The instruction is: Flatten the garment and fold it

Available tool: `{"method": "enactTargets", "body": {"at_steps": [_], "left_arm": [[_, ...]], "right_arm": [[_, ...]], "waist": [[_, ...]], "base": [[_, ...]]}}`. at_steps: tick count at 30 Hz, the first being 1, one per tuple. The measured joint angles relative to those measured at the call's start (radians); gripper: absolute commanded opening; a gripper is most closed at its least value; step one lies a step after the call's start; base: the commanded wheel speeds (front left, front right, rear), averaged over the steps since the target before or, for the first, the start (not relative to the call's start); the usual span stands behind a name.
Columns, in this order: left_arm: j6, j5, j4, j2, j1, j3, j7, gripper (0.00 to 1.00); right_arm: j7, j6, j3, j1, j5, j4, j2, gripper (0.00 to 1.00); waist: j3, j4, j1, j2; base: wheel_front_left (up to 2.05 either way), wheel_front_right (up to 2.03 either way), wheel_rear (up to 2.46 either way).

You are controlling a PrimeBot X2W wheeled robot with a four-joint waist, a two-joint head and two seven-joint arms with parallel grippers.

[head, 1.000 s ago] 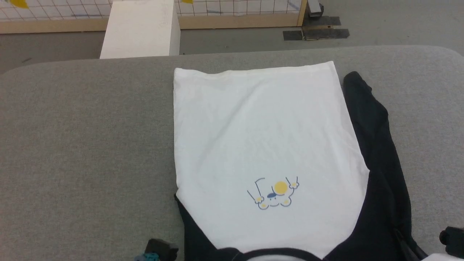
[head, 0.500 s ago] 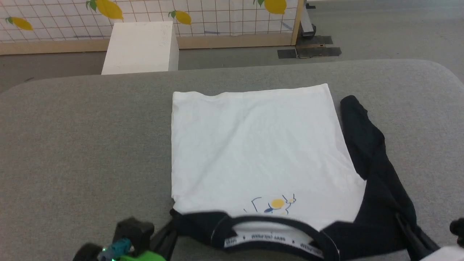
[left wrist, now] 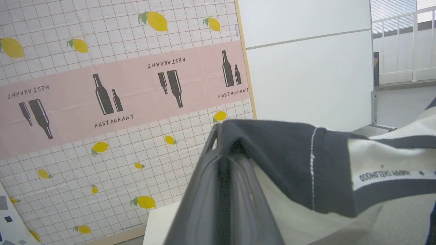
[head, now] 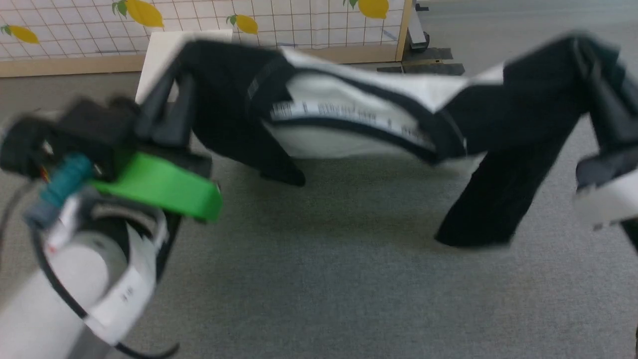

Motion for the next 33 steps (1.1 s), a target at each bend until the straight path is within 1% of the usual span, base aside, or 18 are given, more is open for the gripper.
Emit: {"method": "enactTargets", "body": {"at_steps": [4, 8, 12, 16, 18, 23, 28, 33], "left_arm": [[-0.049, -0.002, 0.017, -0.001, -0.172, 0.019, 0.045, 0.00], [-0.096, -0.004, 0.047, -0.002, -0.314, 0.016, 0.108, 0.00], [-0.141, -0.016, 0.136, -0.013, -0.431, 0.009, 0.163, 0.00], [-0.184, -0.017, 0.264, -0.033, -0.554, 0.001, 0.182, 0.00], [-0.195, -0.015, 0.332, -0.044, -0.616, 0.004, 0.184, 0.00], [-0.237, 0.051, 0.521, -0.062, -0.846, -0.003, 0.156, 0.00], [-0.235, 0.098, 0.682, -0.117, -1.025, 0.001, 0.072, 0.00], [-0.238, 0.173, 0.813, -0.138, -1.123, -0.034, -0.042, 0.00]], "right_arm": [[0.018, 0.000, 0.053, -0.196, 0.013, 0.033, -0.029, 0.00], [0.058, 0.000, 0.083, -0.335, 0.043, 0.084, -0.021, 0.00], [0.099, 0.000, 0.089, -0.449, 0.053, 0.167, -0.013, 0.00], [0.111, 0.000, 0.083, -0.584, 0.054, 0.283, 0.006, 0.00], [0.104, 0.000, 0.088, -0.655, 0.044, 0.339, 0.010, 0.00], [0.051, 0.000, 0.108, -0.876, -0.022, 0.526, 0.042, 0.00], [-0.046, 0.000, 0.113, -1.064, -0.119, 0.725, 0.068, 0.00], [-0.143, 0.000, 0.096, -1.183, -0.191, 0.879, 0.081, 0.00]], "waist": [[0.017, -0.003, 0.0000, 0.0000], [0.040, -0.005, 0.0000, 0.0000], [0.075, -0.005, 0.0000, 0.0000], [0.128, -0.003, 0.0000, 0.0000], [0.159, -0.003, 0.0000, 0.0000], [0.258, -0.006, 0.0001, 0.0000], [0.360, -0.010, 0.0003, 0.0000], [0.457, -0.009, 0.0003, 0.0000]], "base": [[0.00, 0.00, 0.00], [0.00, 0.00, 0.00], [0.00, 0.00, 0.00], [0.00, 0.00, 0.00], [0.00, 0.00, 0.00], [0.00, 0.00, 0.00], [0.00, 0.00, 0.00], [0.00, 0.00, 0.00]]}}
